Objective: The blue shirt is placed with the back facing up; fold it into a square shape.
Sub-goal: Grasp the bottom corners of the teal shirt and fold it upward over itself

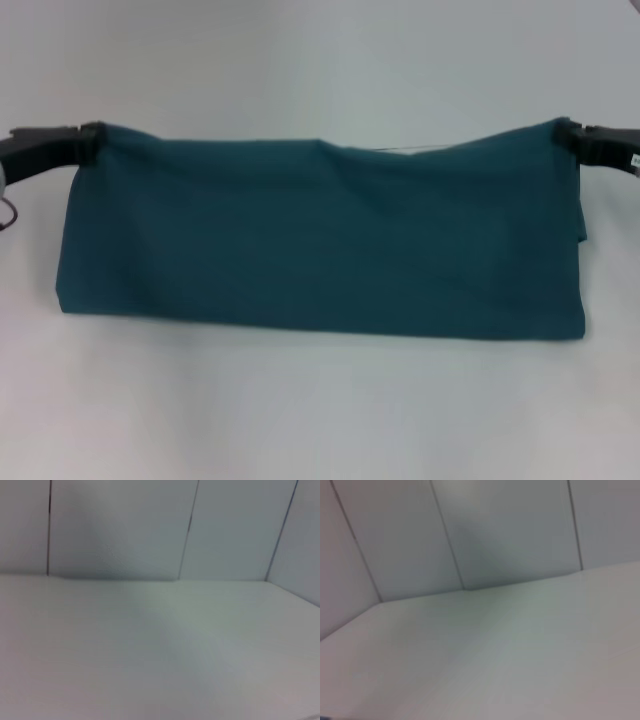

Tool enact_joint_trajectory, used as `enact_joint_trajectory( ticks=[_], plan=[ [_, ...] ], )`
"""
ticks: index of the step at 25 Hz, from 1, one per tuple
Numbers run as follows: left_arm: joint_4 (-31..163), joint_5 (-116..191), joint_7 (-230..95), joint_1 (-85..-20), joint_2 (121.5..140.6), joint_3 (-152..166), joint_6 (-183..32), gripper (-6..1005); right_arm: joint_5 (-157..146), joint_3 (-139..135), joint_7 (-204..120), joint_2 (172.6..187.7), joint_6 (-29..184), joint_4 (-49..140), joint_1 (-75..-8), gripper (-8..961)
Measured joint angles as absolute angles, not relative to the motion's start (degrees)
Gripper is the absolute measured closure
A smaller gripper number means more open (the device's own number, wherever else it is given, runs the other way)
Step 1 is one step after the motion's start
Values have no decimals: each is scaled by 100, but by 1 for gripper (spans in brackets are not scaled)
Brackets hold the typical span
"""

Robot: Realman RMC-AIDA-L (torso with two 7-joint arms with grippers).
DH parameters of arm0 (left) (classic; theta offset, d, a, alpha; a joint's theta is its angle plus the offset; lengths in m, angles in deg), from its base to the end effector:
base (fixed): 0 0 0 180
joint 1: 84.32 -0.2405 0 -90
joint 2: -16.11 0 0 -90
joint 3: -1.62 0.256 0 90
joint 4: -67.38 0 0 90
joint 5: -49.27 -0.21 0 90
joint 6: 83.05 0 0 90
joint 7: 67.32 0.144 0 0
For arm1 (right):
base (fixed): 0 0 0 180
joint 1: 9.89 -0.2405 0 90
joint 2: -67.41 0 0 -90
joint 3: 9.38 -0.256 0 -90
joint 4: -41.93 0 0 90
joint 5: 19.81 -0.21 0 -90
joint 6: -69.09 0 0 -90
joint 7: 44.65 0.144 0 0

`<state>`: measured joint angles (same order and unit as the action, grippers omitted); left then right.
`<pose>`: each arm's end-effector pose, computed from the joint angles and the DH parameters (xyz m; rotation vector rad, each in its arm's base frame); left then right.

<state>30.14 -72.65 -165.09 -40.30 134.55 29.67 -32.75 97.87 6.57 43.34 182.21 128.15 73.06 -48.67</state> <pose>-0.2601 0.4558 0.0539 -2.0429 -0.9138 -0.5090 0.3124 0.4204 0.0767 -1.9665 0.9768 0.6439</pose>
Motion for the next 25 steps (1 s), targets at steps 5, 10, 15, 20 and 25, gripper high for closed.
enact_joint_trajectory(
  ticks=[5,10,15,20,25],
  plan=[
    [3166,-6954,-15982,-3792,13594,3080,-4069,1001,9564,802,4214,18253,12448,7298,-4918,912],
    [3545,-6402,-15213,-3604,13644,3129,-4663,1001,9496,821,4056,18270,12172,7146,-4961,913],
    [3789,-5897,-14565,-3494,13675,3150,-4984,1000,9476,824,3977,18270,12037,7089,-4980,912],
    [3860,-5657,-14359,-3480,13679,3165,-5060,1001,9400,828,3913,18275,11941,7081,-4995,913],
    [3886,-5552,-14305,-3473,13653,3168,-5052,1001,9353,829,3863,18274,11930,7076,-5025,913]
  ],
)
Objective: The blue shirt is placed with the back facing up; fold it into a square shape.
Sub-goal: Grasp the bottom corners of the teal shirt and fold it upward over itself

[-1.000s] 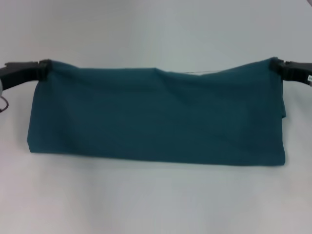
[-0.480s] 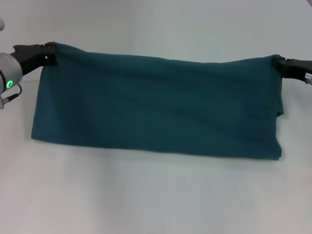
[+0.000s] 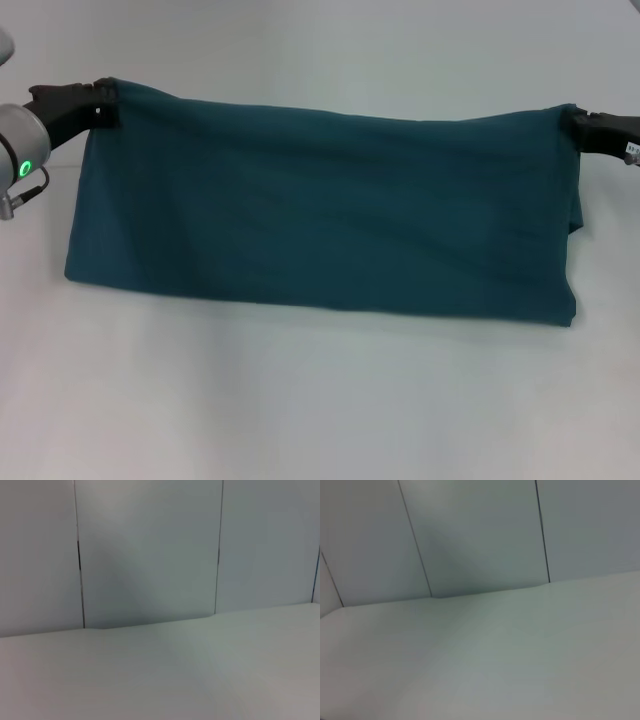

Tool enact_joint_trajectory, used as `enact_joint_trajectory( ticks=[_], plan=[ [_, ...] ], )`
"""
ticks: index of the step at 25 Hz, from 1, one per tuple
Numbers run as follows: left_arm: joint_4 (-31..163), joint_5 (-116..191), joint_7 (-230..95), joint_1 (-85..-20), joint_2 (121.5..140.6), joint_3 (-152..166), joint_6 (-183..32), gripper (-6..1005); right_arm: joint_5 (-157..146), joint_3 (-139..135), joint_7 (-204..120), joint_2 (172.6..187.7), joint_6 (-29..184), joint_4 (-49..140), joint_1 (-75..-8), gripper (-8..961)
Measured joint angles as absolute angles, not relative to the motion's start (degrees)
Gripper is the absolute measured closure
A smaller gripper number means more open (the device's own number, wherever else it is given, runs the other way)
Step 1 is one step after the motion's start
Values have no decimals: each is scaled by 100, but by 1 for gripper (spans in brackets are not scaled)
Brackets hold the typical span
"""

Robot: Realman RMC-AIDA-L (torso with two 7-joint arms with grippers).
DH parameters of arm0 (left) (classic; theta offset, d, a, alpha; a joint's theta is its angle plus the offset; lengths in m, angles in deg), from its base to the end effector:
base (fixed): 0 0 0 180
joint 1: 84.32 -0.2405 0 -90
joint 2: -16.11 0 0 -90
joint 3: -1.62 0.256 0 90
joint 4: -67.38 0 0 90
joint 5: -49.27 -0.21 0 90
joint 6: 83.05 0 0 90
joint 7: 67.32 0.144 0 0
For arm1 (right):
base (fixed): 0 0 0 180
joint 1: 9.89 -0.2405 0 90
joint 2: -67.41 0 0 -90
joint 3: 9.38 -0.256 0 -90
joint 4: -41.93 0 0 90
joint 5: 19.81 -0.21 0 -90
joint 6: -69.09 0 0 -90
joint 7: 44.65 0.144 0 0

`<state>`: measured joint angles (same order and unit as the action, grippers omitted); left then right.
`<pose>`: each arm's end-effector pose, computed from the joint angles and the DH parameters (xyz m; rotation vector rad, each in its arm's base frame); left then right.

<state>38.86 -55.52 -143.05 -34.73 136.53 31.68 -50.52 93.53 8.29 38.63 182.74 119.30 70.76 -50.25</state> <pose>-0.2358 0.4858 0.0315 -1.9029 -0.7328 -0.4734 0.3127 0.4355 0.0732 -1.8808 0.9383 0.5874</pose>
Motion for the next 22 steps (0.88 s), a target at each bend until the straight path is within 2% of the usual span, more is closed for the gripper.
enact_joint_trajectory(
  ticks=[20,22],
  plan=[
    [3955,-5536,-14109,-3398,13647,3200,-5075,999,9332,830,3626,18274,11818,6975,-5076,912],
    [3975,-5513,-13915,-3394,13690,3218,-5142,998,9305,846,3479,18299,11612,6865,-5118,878]
  ],
)
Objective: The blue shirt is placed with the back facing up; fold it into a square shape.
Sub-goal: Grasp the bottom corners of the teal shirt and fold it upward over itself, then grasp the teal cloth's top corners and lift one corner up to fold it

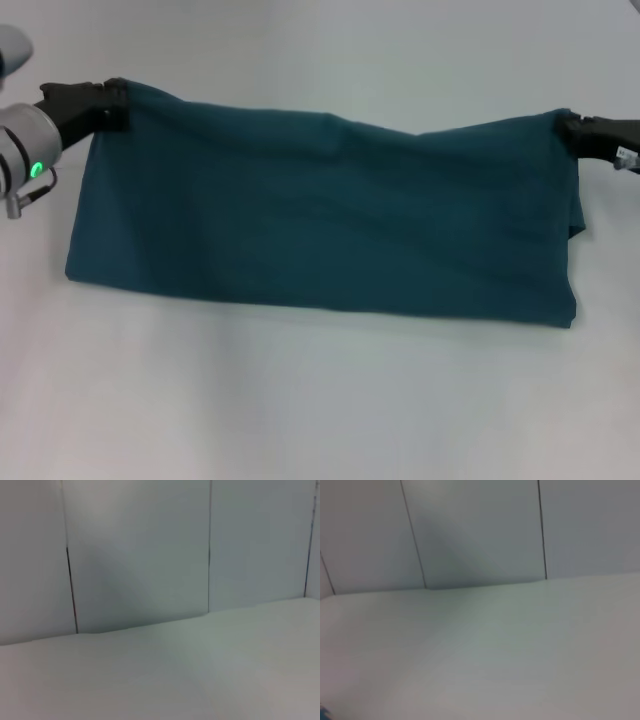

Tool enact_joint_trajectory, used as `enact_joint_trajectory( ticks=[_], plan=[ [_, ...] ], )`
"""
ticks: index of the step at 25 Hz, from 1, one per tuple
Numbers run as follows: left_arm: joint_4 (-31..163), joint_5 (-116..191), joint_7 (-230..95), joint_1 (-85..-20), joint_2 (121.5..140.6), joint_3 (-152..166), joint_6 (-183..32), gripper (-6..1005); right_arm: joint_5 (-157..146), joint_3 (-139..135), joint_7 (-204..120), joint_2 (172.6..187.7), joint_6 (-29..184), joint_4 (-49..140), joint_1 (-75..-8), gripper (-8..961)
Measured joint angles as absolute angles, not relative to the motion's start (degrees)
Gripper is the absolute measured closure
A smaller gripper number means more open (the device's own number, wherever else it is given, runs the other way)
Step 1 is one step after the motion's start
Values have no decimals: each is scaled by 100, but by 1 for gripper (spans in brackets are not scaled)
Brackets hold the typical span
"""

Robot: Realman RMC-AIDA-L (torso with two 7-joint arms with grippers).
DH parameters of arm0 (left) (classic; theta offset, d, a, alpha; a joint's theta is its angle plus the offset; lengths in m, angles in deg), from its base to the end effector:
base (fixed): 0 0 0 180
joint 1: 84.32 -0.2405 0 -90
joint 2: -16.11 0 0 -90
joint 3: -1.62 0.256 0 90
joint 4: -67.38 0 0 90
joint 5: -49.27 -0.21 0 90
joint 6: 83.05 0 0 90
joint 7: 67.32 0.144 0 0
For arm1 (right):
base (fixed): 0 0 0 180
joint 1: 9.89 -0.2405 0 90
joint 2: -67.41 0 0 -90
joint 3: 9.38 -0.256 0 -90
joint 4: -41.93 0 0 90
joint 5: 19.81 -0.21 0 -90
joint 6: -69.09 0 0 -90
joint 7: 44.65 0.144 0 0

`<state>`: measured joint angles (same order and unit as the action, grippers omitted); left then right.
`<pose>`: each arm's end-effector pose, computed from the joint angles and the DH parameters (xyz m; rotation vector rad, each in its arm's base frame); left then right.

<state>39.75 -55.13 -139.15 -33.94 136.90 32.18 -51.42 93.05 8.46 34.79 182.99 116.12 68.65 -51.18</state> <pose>-0.2306 0.4870 0.0240 -1.9309 -0.6733 -0.4316 0.3128 0.4393 0.0639 -1.8835 0.9092 0.5349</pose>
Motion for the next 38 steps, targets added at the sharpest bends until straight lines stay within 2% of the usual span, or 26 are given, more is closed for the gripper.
enact_joint_trajectory(
  ticks=[3,9,13,19,22,25,28,38],
  plan=[
    [4032,-5262,-13414,-3386,13813,3226,-5411,996,9284,950,3250,18348,11219,6687,-5203,828],
    [4242,-4651,-12885,-3329,13844,3230,-5790,803,9270,1066,2791,18564,10364,6571,-5405,727],
    [4229,-4408,-12874,-3407,13849,3202,-5840,726,9256,1066,2723,18592,10152,6597,-5498,637],
    [4174,-4087,-13138,-3644,13769,3271,-5814,610,9216,1188,3399,18298,10670,6582,-5438,502],
    [4107,-4114,-13807,-3888,13691,3659,-5722,361,9225,1625,4065,18149,10996,6661,-5249,405],
    [3932,-4141,-14687,-4219,13605,4175,-5402,292,9229,2027,4716,17964,11472,6764,-5013,293],
    [3633,-4424,-15499,-4556,13560,4409,-4883,222,9232,2227,5225,17841,12000,6945,-4777,293],
    [3129,-5129,-16430,-4981,13602,4380,-4373,221,9495,2281,6140,17723,13326,7540,-4202,293]
  ],
)
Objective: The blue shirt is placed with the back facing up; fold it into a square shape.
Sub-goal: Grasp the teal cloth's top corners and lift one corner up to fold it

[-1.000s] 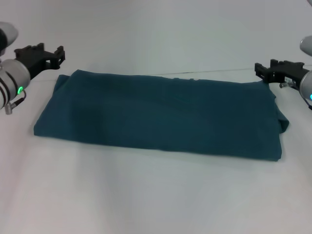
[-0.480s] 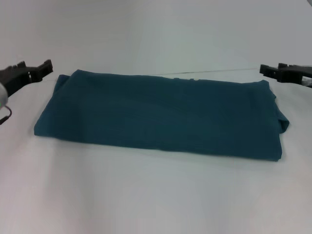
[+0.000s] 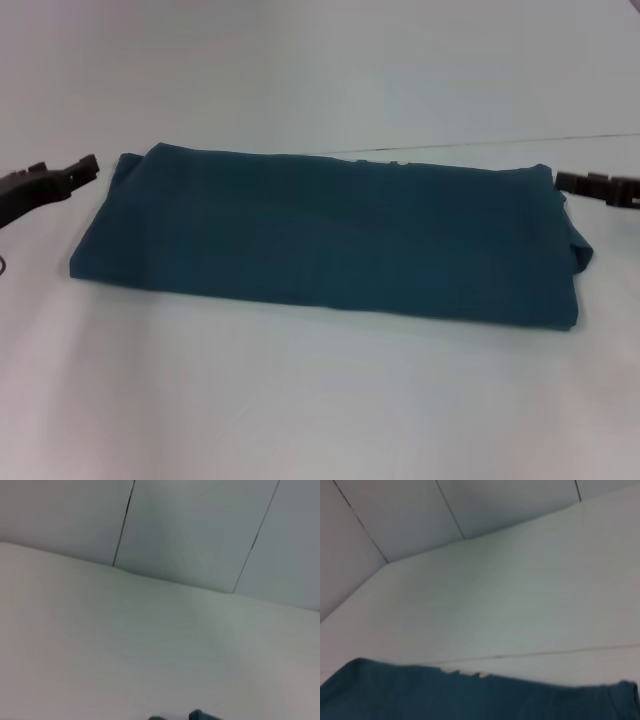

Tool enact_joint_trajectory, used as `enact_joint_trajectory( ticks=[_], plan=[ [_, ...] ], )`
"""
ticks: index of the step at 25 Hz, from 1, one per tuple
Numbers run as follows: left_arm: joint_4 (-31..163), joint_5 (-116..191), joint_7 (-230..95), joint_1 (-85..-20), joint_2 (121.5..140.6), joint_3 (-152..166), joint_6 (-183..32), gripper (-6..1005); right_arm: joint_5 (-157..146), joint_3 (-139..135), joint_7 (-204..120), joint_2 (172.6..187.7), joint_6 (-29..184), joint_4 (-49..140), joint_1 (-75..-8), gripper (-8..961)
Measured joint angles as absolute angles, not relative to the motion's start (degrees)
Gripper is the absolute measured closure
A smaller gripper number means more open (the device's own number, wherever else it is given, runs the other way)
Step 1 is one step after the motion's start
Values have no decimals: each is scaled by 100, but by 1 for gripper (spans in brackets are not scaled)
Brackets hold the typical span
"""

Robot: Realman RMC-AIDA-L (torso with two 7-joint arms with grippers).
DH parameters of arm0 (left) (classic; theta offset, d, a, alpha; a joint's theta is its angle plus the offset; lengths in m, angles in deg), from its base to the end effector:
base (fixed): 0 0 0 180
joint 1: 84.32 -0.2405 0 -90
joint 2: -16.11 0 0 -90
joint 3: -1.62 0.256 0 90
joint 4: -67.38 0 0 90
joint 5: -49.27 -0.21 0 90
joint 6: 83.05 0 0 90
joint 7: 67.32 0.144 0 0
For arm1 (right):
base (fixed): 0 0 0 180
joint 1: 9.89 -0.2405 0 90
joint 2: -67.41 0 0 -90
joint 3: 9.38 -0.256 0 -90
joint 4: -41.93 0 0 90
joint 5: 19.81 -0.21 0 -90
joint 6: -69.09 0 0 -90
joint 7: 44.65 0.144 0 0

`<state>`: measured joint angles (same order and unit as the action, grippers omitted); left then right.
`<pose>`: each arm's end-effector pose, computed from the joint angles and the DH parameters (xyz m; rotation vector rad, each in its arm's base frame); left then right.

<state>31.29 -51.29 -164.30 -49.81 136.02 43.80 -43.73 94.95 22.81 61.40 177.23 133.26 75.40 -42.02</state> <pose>-0.2996 0.4299 0.0392 -1.8282 -1.0803 -0.6005 0.3338 0.3934 0.0911 -2.0311 1.2232 0.5930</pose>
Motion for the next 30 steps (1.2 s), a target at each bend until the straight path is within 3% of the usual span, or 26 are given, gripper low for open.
enact_joint_trajectory(
  ticks=[16,30],
  plan=[
    [3014,-6396,-17333,-5175,13603,4370,-4361,221,10449,2224,7608,17589,14486,8054,-4118,292],
    [3208,-6919,-17358,-5106,13637,4440,-4409,226,10502,2051,7683,17575,14600,8055,-3907,301]
  ],
)
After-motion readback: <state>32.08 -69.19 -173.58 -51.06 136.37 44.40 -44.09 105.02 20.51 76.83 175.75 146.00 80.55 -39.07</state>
